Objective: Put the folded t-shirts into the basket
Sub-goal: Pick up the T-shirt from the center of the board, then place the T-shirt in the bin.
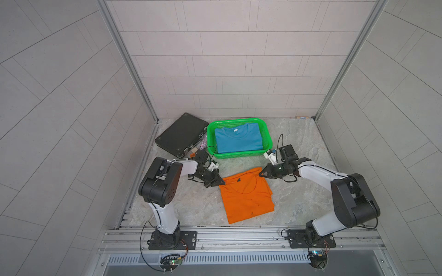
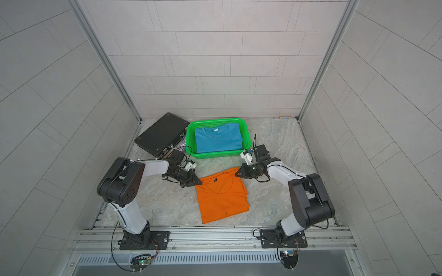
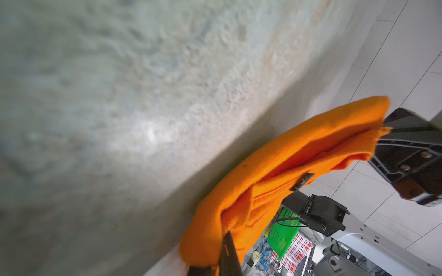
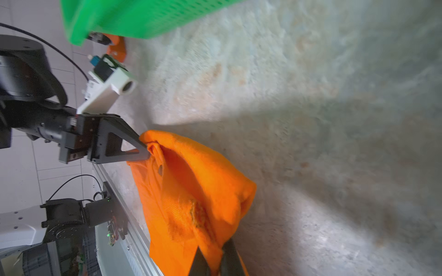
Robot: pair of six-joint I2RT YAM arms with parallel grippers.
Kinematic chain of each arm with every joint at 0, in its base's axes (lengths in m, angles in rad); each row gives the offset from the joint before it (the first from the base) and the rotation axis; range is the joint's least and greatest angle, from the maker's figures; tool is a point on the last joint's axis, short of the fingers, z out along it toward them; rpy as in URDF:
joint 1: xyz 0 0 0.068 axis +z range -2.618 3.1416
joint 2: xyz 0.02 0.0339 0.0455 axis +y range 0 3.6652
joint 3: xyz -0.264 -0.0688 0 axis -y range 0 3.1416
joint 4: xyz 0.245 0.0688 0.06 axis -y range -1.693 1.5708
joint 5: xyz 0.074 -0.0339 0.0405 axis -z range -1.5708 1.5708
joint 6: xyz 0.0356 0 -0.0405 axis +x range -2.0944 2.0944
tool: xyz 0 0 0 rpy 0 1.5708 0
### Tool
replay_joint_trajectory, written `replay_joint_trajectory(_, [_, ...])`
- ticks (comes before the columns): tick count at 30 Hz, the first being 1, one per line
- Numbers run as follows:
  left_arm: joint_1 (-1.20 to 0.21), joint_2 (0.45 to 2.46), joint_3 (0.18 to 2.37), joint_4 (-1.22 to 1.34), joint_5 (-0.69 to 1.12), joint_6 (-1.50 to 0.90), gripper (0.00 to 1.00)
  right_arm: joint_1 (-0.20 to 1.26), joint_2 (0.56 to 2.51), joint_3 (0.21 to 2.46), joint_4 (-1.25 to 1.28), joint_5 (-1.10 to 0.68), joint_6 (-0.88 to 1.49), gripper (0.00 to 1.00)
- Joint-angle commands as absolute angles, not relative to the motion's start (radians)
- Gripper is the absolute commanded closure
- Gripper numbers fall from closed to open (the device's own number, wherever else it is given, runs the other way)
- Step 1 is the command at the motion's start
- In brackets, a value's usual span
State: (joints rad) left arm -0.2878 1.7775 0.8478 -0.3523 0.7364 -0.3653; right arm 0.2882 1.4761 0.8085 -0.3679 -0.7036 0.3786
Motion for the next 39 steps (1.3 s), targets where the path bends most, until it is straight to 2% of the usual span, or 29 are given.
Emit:
replay_joint_trajectory(1, [-0.276,1.694,0.830,-0.420,0.746,-0.312,1.00,0.313,1.407,0.815,-0.332,-0.701,0.395,1.00])
replay_joint_trajectory(10, [-0.273,1.577,0.905,-0.519,0.782,-0.266,1.00,0.338,1.296,0.899,-0.352,-0.697,0.417,1.00])
replay_joint_trajectory(19, [-0.255,1.510,1.129,-0.708,0.784,-0.288,1.00,0.341,1.250,1.012,-0.365,-0.657,0.402,1.00])
replay_joint_trajectory(29, [-0.255,1.572,1.510,-0.807,0.641,-0.205,1.00,0.284,1.351,1.242,-0.376,-0.579,0.373,1.00])
replay_joint_trajectory(33, [-0.253,1.648,1.638,-0.819,0.556,-0.167,1.00,0.241,1.444,1.331,-0.359,-0.582,0.374,1.00])
replay_joint_trajectory(39, [-0.253,1.801,1.788,-0.822,0.520,-0.102,1.00,0.202,1.607,1.465,-0.346,-0.598,0.392,1.00])
